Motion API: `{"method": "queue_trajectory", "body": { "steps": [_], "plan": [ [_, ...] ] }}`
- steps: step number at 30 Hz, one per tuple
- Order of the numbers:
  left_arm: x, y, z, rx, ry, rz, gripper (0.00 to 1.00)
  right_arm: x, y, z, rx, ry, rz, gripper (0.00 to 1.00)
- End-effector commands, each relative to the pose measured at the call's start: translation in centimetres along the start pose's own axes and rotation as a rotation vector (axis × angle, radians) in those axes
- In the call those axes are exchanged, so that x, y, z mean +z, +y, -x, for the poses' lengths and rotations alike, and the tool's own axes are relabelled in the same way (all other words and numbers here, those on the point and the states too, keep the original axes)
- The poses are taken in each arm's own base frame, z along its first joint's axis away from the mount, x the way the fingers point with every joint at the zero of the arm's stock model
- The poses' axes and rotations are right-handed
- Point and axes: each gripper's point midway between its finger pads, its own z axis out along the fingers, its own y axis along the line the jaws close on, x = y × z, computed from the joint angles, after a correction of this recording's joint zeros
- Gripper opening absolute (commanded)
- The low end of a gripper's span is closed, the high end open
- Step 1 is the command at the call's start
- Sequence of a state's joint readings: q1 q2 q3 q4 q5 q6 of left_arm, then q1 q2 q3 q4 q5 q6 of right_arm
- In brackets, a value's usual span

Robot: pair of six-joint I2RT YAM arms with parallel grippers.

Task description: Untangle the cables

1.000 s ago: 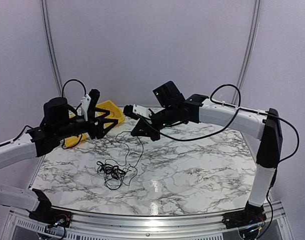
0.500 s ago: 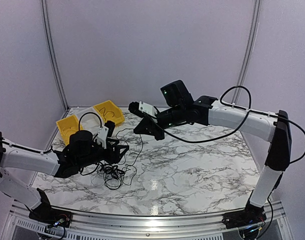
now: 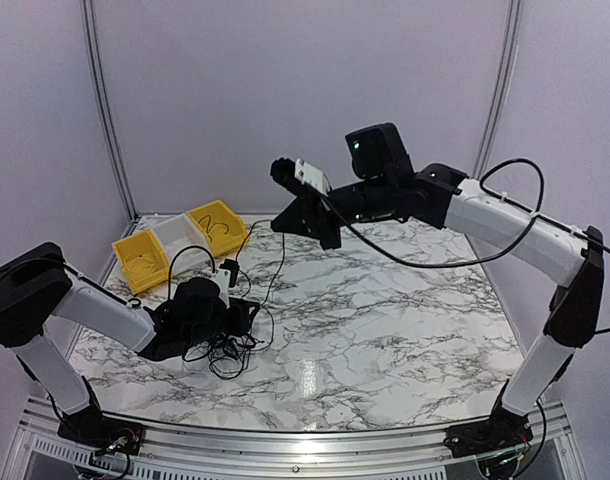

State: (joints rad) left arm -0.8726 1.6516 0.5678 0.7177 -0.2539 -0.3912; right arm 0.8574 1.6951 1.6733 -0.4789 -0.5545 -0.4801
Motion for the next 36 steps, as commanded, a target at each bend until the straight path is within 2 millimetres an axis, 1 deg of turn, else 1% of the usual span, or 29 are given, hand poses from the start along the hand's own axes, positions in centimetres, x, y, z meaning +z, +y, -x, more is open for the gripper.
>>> {"method": "queue_trajectory", "body": {
  "steps": [1, 5, 10, 13, 16, 18, 20, 22, 23, 25, 29, 32, 35, 36],
  "plan": [
    [0.1, 1.1, -1.1, -0.038, -0.003, 0.045, 0.43, -6.1, -1.1, 7.8, -0.074, -0.136, -0.061, 0.00],
    [0.1, 1.8, -2.6, -0.045, 0.030, 0.063, 0.42, -9.6, -1.9, 11.9, -0.116, -0.202, -0.114, 0.00],
    [0.1, 2.0, -2.6, -0.046, 0.029, 0.069, 0.42, -13.5, -2.9, 15.6, -0.158, -0.264, -0.197, 0.00],
    [0.2, 1.8, -2.8, -0.043, 0.034, 0.063, 0.41, -15.5, -3.4, 16.8, -0.175, -0.288, -0.250, 0.00],
    [0.2, 1.9, -2.7, -0.044, 0.033, 0.063, 0.42, -16.8, -4.0, 17.0, -0.176, -0.289, -0.294, 0.00],
    [0.0, 1.8, -2.5, -0.042, 0.027, 0.060, 0.43, -16.6, -4.2, 16.2, -0.167, -0.274, -0.299, 0.00],
    [-0.5, 1.4, -1.6, -0.029, 0.006, 0.044, 0.47, -15.7, -4.4, 14.6, -0.146, -0.246, -0.290, 0.00],
    [-1.2, 1.0, -0.2, -0.006, -0.031, 0.028, 0.50, -14.4, -4.5, 12.5, -0.124, -0.212, -0.277, 0.00],
    [-1.8, 0.7, 0.7, 0.002, -0.056, 0.017, 0.51, -13.5, -4.6, 10.9, -0.104, -0.182, -0.266, 0.00],
    [-3.0, -0.1, 2.7, 0.021, -0.106, -0.020, 0.53, -12.3, -4.7, 8.6, -0.083, -0.144, -0.258, 0.00],
    [-5.9, -1.4, 6.3, 0.042, -0.213, -0.082, 0.57, -10.4, -3.9, 4.3, -0.069, -0.082, -0.226, 0.00],
    [-8.2, -1.6, 8.7, 0.036, -0.290, -0.099, 0.61, -8.7, -2.9, 0.9, -0.061, -0.042, -0.183, 0.00],
    [-10.1, -1.2, 10.8, 0.021, -0.346, -0.075, 0.66, -7.3, -2.0, -1.7, -0.051, -0.020, -0.138, 0.00],
    [-10.5, -1.4, 11.2, 0.030, -0.352, -0.084, 0.68, -6.9, -1.6, -2.4, -0.050, -0.016, -0.121, 0.00]
  ]
}}
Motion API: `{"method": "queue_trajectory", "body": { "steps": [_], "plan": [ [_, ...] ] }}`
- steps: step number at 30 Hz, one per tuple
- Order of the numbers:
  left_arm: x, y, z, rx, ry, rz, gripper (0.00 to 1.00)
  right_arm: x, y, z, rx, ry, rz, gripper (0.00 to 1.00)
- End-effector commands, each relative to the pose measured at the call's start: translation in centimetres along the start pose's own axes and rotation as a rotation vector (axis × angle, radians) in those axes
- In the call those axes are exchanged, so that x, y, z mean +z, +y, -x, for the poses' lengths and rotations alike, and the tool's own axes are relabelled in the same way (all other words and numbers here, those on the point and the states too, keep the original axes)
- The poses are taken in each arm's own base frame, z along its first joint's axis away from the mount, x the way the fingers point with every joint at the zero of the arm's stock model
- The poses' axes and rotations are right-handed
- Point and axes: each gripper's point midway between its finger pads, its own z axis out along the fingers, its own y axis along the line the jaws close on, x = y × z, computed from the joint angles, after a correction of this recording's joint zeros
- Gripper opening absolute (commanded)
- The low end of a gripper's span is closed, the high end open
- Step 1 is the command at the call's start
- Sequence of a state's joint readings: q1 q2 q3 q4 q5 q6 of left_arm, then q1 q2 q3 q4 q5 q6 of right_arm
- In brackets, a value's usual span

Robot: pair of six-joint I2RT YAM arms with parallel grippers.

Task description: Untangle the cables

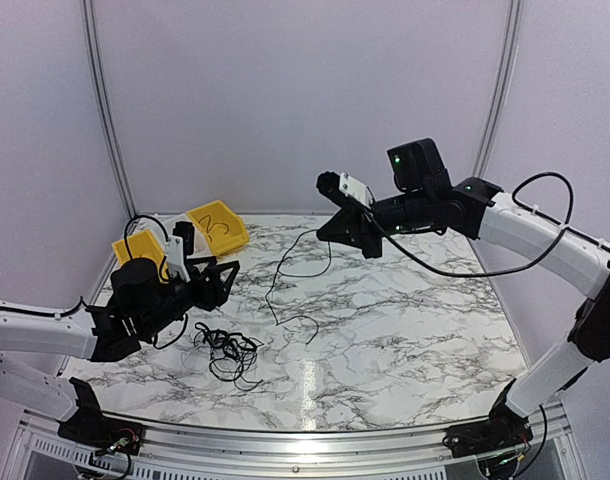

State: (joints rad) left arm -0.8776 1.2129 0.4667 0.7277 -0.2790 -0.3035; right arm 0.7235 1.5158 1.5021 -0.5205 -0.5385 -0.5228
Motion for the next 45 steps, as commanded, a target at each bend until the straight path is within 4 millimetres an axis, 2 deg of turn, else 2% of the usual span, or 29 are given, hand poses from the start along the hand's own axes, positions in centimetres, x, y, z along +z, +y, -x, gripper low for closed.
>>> {"method": "queue_trajectory", "body": {
  "steps": [1, 4, 7, 13, 21, 26, 33, 36, 45],
  "plan": [
    [-1.4, -0.4, 1.9, 0.058, -0.030, -0.017, 0.69, -0.5, 0.7, 0.6, -0.079, -0.074, 0.012, 0.00],
    [-1.7, -2.3, 2.6, 0.109, -0.029, -0.113, 0.69, 0.2, 1.5, -0.6, -0.071, -0.076, 0.051, 0.00],
    [-1.3, -4.3, 2.7, 0.143, 0.005, -0.204, 0.65, 0.8, 2.0, -1.3, -0.065, -0.075, 0.072, 0.00],
    [0.7, -7.6, -0.5, 0.202, 0.158, -0.353, 0.61, 1.4, 3.0, -2.1, -0.061, -0.071, 0.098, 0.00],
    [2.9, -9.6, -3.5, 0.237, 0.239, -0.411, 0.60, 1.8, 4.2, -2.1, -0.083, -0.062, 0.128, 0.00],
    [3.8, -10.3, -4.2, 0.243, 0.262, -0.435, 0.56, 2.4, 4.9, -2.5, -0.105, -0.041, 0.132, 0.00],
    [4.5, -10.1, -5.1, 0.242, 0.282, -0.418, 0.32, 3.1, 5.4, -2.9, -0.113, -0.023, 0.142, 0.00],
    [4.4, -9.5, -4.7, 0.245, 0.267, -0.384, 0.23, 3.3, 5.5, -3.2, -0.115, -0.014, 0.141, 0.00],
    [2.7, -8.9, -2.1, 0.257, 0.192, -0.356, 0.09, 4.4, 5.1, -5.2, -0.109, 0.026, 0.119, 0.00]
  ]
}}
